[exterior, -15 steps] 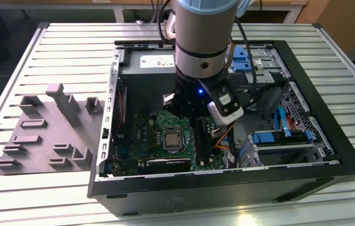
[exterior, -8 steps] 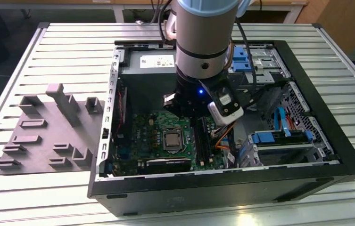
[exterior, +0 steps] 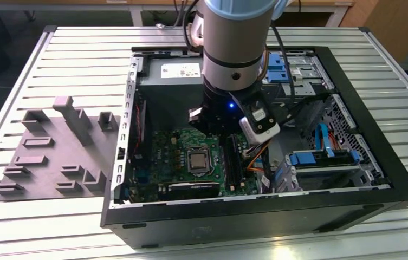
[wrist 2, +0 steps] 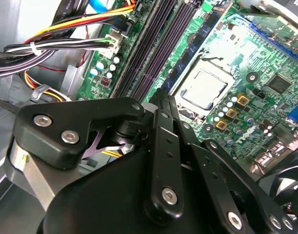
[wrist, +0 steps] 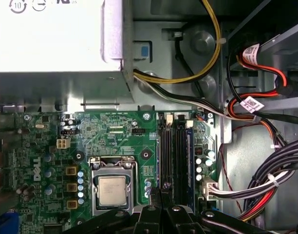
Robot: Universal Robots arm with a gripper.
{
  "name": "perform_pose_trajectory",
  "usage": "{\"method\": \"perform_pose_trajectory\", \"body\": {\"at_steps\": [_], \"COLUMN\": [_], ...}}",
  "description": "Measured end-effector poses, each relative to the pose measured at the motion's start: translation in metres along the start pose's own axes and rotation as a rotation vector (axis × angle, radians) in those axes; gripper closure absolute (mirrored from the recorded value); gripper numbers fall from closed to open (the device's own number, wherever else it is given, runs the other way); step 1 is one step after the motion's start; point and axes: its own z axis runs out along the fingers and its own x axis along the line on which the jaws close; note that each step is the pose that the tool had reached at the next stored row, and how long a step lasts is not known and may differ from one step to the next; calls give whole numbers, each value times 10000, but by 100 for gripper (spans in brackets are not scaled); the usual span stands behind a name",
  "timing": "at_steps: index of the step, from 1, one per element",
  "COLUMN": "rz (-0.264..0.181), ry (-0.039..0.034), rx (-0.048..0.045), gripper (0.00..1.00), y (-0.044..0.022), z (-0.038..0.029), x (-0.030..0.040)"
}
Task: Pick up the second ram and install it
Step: 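Insert the second ram into the second slot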
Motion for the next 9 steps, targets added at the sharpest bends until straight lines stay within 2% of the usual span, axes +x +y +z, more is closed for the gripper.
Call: {"method": "perform_pose_trajectory", "body": {"at_steps": [9], "rz": [8], "ry": [0], "rx": [0], "gripper": [89], "y": [11], "z": [34], "x": [-13]}}
